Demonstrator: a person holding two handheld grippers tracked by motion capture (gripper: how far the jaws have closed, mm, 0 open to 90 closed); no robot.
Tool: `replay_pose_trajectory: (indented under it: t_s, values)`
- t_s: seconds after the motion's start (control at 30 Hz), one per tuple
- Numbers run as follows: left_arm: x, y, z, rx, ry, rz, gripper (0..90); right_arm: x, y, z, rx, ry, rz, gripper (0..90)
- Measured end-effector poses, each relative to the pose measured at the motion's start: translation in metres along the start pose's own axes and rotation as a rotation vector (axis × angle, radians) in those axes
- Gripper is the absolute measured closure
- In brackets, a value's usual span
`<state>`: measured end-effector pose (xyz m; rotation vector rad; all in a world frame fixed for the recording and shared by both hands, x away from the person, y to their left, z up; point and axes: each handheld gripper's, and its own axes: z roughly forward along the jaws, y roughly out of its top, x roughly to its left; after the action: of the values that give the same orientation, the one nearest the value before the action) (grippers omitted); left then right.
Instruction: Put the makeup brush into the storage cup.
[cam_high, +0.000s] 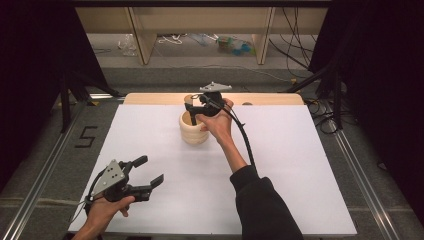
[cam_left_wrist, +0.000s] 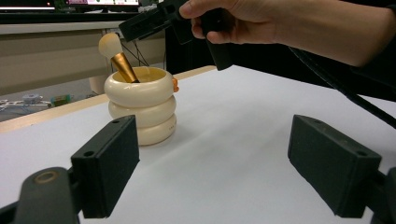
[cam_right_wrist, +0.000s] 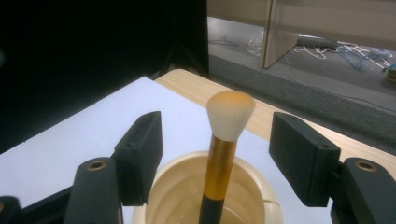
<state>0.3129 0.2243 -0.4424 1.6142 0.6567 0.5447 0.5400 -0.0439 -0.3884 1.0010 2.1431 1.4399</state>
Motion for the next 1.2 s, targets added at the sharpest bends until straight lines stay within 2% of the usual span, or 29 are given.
replay_pose_trajectory:
  t_s: [0.2,0.4,0.43,0.57,0.8,0.83,0.87,0.9,0.93,1.0,1.03,1.07,1.2]
  values:
    - [0.0,0.0,0.0,0.0,0.002,0.001,16.5,0.002,0.0,-0.009,-0.001,0.01,-0.025,34.4]
    - [0.0,0.0,0.001,-0.006,-0.002,0.005,16.5,0.003,0.0,-0.022,-0.027,0.018,-0.024,33.4]
    - [-0.001,-0.001,0.001,-0.004,-0.004,-0.012,16.5,0.003,-0.001,-0.024,-0.025,0.017,-0.024,33.2]
    - [-0.002,-0.001,0.0,0.008,0.001,-0.028,16.4,0.003,-0.002,-0.03,-0.03,0.019,-0.033,32.1]
    - [-0.002,-0.002,0.0,0.004,0.005,-0.034,16.4,0.001,-0.006,-0.045,-0.044,0.023,-0.029,31.4]
    - [-0.002,-0.002,0.0,0.004,0.004,-0.033,16.5,0.002,-0.007,-0.049,-0.046,0.024,-0.029,31.4]
    - [0.001,-0.001,-0.004,0.06,0.014,0.017,16.4,0.002,-0.008,-0.051,-0.054,0.025,-0.033,31.4]
    - [0.0,-0.001,-0.002,0.035,0.0,0.001,16.4,0.002,-0.009,-0.055,-0.057,0.024,-0.034,31.4]
    - [-0.003,-0.001,0.0,0.015,-0.001,-0.044,16.4,0.003,-0.011,-0.057,-0.063,0.025,-0.033,31.3]
    - [-0.003,-0.001,0.0,0.012,-0.002,-0.038,16.5,0.003,-0.013,-0.062,-0.074,0.027,-0.035,31.3]
    - [-0.004,-0.001,0.001,0.004,-0.021,-0.05,16.5,0.003,-0.013,-0.064,-0.066,0.022,-0.04,31.1]
    - [-0.004,-0.001,0.0,0.012,0.002,-0.037,16.5,0.004,-0.013,-0.066,-0.058,0.028,-0.039,30.8]
    - [-0.004,0.0,-0.001,0.006,-0.006,-0.032,16.5,0.005,-0.015,-0.072,-0.059,0.028,-0.052,30.8]
